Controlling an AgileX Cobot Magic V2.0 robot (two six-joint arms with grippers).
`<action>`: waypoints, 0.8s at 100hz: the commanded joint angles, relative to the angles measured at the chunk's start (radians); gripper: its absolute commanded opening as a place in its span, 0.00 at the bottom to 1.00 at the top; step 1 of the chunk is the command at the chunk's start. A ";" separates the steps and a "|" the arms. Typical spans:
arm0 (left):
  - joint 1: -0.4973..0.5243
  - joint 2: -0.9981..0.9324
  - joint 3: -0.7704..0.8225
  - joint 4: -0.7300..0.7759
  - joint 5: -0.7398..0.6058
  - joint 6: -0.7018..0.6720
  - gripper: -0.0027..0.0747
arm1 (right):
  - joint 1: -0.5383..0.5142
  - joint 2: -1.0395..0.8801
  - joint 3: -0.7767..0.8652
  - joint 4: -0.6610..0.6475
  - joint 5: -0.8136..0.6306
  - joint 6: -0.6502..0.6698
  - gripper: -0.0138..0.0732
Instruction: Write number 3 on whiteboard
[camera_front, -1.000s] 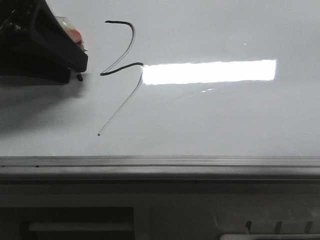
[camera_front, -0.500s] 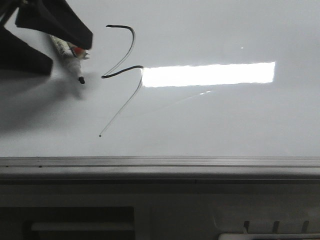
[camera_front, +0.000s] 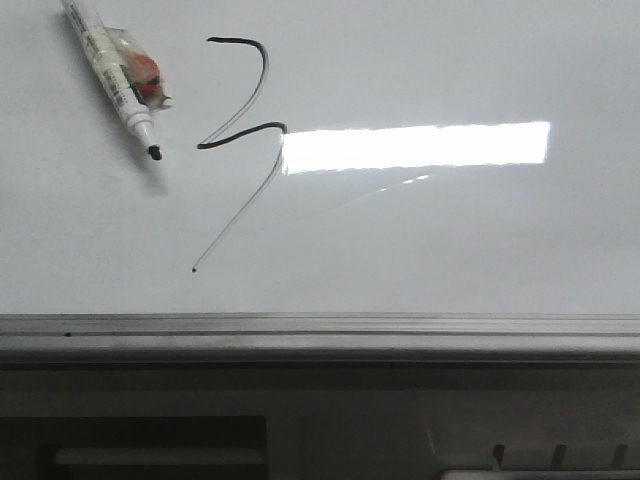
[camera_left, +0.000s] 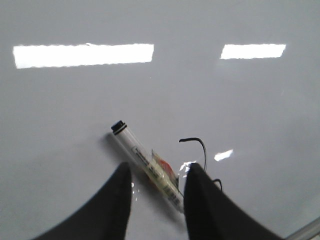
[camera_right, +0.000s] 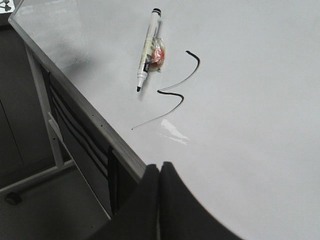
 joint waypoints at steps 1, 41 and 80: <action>0.003 -0.105 0.055 -0.001 -0.039 -0.003 0.08 | -0.001 -0.057 0.051 -0.024 -0.126 0.002 0.09; 0.003 -0.371 0.212 -0.073 -0.039 -0.003 0.01 | -0.001 -0.124 0.185 -0.039 -0.095 0.002 0.09; 0.003 -0.371 0.224 -0.075 -0.039 -0.003 0.01 | -0.001 -0.124 0.189 -0.039 -0.095 0.002 0.09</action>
